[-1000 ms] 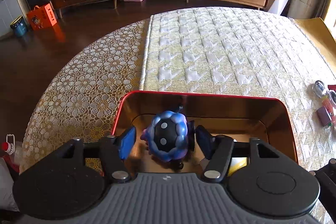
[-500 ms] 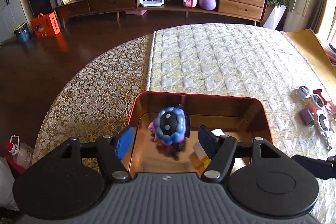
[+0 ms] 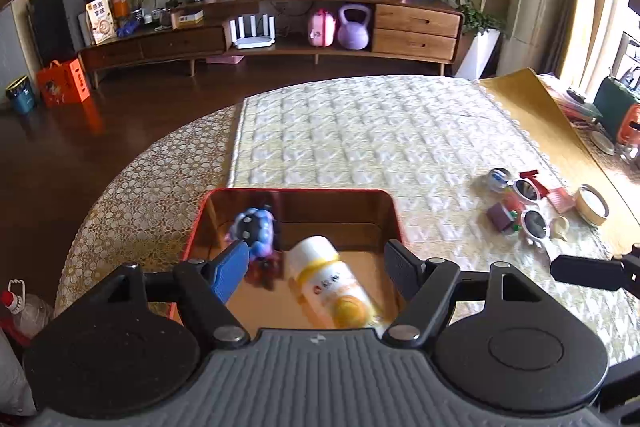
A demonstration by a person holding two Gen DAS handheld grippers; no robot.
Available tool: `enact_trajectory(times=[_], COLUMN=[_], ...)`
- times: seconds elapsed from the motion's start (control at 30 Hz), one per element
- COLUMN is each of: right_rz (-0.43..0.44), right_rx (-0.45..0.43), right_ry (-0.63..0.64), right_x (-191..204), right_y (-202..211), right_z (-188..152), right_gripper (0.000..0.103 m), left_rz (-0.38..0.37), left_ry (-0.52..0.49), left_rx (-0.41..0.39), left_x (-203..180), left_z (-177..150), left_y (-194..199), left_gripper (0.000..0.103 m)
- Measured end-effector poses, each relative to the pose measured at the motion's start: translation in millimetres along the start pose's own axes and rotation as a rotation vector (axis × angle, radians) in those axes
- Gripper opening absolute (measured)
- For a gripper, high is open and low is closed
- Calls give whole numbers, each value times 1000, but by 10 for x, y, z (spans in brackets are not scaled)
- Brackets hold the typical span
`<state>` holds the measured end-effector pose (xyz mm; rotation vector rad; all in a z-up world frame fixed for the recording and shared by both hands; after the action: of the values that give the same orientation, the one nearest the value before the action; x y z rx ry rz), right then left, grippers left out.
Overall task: Organize rigid objects
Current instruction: 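Lower the blue toy into the box and open the left tool while the right tool releases the bottle inside, then move the left tool to the white sunglasses while the right tool approaches the silver lid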
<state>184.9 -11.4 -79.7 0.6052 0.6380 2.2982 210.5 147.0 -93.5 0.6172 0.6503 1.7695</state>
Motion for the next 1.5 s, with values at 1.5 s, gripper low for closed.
enact_trajectory(times=[1.5], right_rz=[-382], right_rx=[-63], right_ry=[-162], right_x=[-2832], right_y=[852], right_z=[-465], right_gripper=[98], left_rz=[-188], left_ry=[-128], left_rx=[8], left_x=[-2283], left_z=[-180], left_y=[-420], left_gripper=[86])
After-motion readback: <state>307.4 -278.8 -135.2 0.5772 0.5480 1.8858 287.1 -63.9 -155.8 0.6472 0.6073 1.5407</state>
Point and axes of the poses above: each gripper's, at about its wrist camera, not at the fingertips, and y roughly against the way its jaws point, x to its left, z to its top, the point moved 9 cm from there along -y, roughly the way its jaws point, and after that the axes turned 8 degrees about z, right-handed, at the moved point
